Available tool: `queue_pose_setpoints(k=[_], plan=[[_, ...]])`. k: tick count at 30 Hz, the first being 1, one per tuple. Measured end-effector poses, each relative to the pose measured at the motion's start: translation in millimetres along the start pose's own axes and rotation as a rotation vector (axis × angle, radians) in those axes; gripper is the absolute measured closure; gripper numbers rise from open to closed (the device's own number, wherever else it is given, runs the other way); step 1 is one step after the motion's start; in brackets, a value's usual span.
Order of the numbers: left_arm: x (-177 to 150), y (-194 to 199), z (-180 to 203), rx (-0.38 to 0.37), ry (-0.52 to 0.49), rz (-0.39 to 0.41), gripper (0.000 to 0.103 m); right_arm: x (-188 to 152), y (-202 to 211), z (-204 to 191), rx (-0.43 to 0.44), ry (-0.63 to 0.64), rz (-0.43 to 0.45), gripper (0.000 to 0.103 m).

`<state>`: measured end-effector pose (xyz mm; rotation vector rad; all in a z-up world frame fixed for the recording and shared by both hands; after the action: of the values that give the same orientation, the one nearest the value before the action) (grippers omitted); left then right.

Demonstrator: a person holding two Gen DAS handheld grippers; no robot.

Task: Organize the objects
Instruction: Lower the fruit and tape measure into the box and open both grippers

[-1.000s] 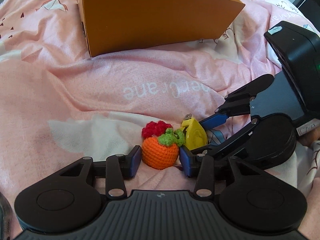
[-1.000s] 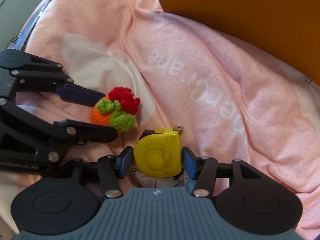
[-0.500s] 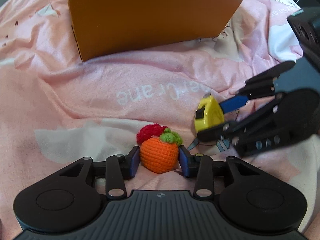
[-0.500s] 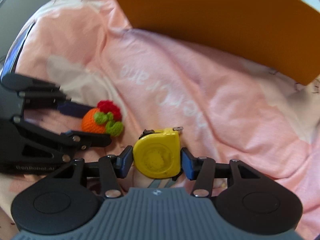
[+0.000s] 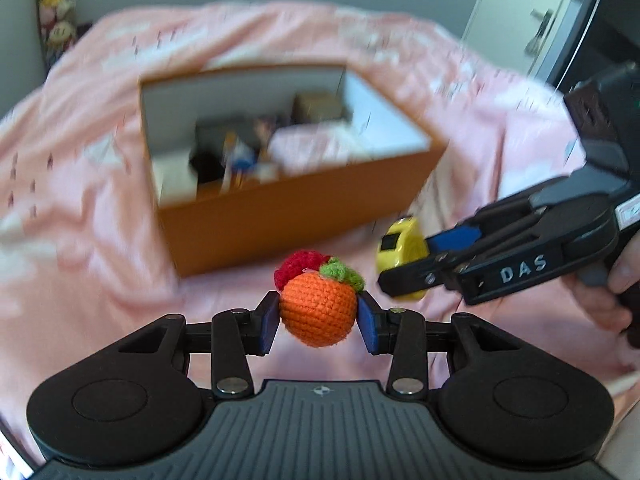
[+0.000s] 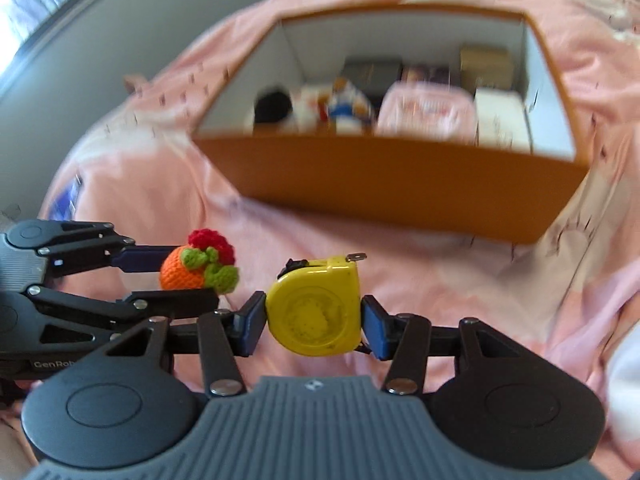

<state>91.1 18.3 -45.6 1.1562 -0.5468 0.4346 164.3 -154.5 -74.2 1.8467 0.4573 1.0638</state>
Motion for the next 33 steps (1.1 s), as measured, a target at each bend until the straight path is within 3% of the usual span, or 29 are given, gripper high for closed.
queue_pose_setpoints(k=[3, 8, 15, 20, 24, 27, 31, 33], plan=[[26.3, 6.4, -0.3, -0.018, -0.021, 0.046, 0.057, 19.9, 22.4, 4.3, 0.018, -0.005, 0.052, 0.050], [63.8, 8.4, -15.0, 0.013, -0.050, 0.076, 0.057, 61.4, 48.5, 9.7, 0.046, -0.028, 0.137, 0.050], [100.8, -10.9, -44.6, 0.101, -0.129, 0.044, 0.057, 115.0, 38.4, 28.1, 0.068, -0.125, 0.173, 0.050], [118.3, -41.2, -58.4, 0.211, -0.272, -0.043, 0.057, 141.2, 11.4, 41.1, 0.055, -0.190, 0.160, 0.050], [132.0, -69.7, -74.0, 0.227, -0.325, -0.129, 0.057, 159.7, -10.5, 42.9, 0.050, -0.188, 0.149, 0.050], [136.4, -92.3, -81.5, 0.253, -0.402, -0.214, 0.057, 172.2, -29.1, 44.7, 0.050, -0.195, 0.127, 0.050], [140.8, -124.2, -86.6, 0.365, -0.565, -0.333, 0.057, 183.0, -47.9, 49.0, 0.046, -0.191, 0.106, 0.050], [140.0, -140.3, -88.8, 0.382, -0.592, -0.411, 0.057, 186.3, -53.3, 53.8, 0.049, -0.196, 0.104, 0.050]])
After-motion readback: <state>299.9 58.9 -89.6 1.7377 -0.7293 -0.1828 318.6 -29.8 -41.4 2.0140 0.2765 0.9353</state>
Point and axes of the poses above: each gripper's, at about its wrist camera, not at the fingertips, and y roughly against the way its jaws point, z to its right, x to its top, the point moved 4 cm from there along -y, roughly the way its jaws point, and after that the axes turned 9 degrees about -x, right-handed, at the moved point
